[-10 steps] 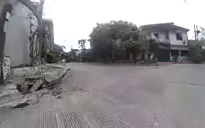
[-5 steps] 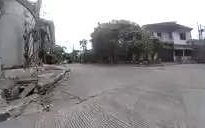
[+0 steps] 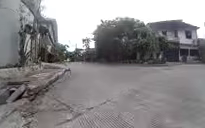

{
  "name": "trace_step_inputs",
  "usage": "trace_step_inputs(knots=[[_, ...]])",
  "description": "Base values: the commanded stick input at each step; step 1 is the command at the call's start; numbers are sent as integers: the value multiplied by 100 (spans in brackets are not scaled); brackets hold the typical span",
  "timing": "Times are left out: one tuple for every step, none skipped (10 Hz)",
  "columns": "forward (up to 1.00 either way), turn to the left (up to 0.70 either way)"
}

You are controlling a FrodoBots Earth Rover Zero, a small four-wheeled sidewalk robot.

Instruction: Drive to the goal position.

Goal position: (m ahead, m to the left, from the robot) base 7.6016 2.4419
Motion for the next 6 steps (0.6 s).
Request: trace_step_inputs(knots=[[100,3],[100,3],[100,3],[100,3],[100,3],[100,-31]])
